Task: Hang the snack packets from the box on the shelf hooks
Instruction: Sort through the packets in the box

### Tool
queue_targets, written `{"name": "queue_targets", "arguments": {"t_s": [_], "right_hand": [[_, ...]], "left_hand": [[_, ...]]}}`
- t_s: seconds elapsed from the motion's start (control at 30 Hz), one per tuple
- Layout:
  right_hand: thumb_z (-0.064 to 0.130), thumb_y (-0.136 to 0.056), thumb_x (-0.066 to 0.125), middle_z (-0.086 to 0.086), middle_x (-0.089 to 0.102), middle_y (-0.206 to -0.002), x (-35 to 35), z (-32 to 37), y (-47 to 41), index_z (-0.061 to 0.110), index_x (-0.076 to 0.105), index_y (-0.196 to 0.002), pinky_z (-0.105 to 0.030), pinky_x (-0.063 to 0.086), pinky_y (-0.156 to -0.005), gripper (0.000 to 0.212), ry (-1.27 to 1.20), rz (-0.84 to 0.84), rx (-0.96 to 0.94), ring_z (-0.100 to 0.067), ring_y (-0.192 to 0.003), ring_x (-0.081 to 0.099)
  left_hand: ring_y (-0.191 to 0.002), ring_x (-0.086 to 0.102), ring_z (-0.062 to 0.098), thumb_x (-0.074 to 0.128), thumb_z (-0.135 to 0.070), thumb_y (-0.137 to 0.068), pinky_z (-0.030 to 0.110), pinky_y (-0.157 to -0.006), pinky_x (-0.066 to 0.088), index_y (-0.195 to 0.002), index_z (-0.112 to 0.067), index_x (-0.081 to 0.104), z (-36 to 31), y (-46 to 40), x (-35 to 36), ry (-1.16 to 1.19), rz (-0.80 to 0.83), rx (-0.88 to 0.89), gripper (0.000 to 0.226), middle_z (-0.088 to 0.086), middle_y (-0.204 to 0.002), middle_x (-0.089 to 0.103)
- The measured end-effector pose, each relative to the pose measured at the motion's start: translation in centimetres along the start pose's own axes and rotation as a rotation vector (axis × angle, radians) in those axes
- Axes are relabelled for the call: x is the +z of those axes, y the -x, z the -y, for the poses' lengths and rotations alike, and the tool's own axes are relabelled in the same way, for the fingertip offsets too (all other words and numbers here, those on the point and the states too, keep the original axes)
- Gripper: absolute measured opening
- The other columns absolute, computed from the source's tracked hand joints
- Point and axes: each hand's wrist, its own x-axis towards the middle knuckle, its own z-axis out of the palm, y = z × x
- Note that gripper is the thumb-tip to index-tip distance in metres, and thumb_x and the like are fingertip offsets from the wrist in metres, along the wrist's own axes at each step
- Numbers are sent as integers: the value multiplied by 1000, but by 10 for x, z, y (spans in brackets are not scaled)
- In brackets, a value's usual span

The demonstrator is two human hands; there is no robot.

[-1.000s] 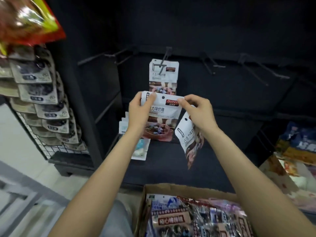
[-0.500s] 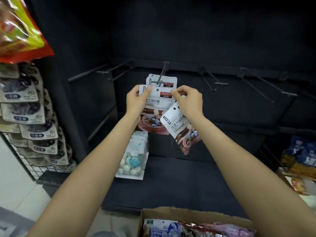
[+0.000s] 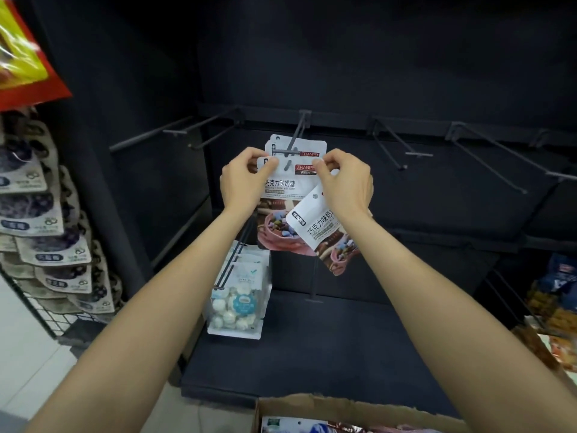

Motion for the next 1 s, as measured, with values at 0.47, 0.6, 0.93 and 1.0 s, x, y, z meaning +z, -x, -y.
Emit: {"name": "queue_targets", "arguments": {"t_s": [0.47, 0.6, 0.93, 1.0], "right_hand": [[35, -94, 54, 9, 53, -64, 1, -9, 1, 18, 64, -95, -24, 38, -60, 19, -216, -119, -22, -10, -64, 54], [35, -94, 56, 3, 62, -70, 3, 0, 17, 16, 64, -87, -16, 37, -58, 22, -300, -143, -42, -9, -63, 54], [14, -89, 65, 1, 68, -98, -23, -2, 37, 17, 61, -99, -22, 50, -62, 11, -796, 408, 172, -8, -81, 66], [13, -90, 64, -3, 70, -95, -20, 3, 32, 15, 65, -97, -21, 49, -57, 7, -791, 372, 213, -11, -77, 66]], "left_hand": [[-88, 56, 4, 62, -24, -89, 29, -89, 49, -95, -21, 62, -9, 8, 11, 180, -113, -99, 6, -7, -100, 63], [-82, 61, 6, 62, -30, -90, 23, -75, 50, -90, -18, 67, -23, 69, -20, 359, 251, -202, 12, -8, -86, 68], [-77, 68, 10, 68, -18, -86, 22, -68, 56, -98, -14, 69, -44, 51, -47, 353, 292, -204, 13, 2, -91, 73], [-74, 68, 10, 66, -20, -88, 19, -65, 55, -99, -12, 68, -46, 41, -46, 355, 274, -233, 14, 2, -90, 72]]}}
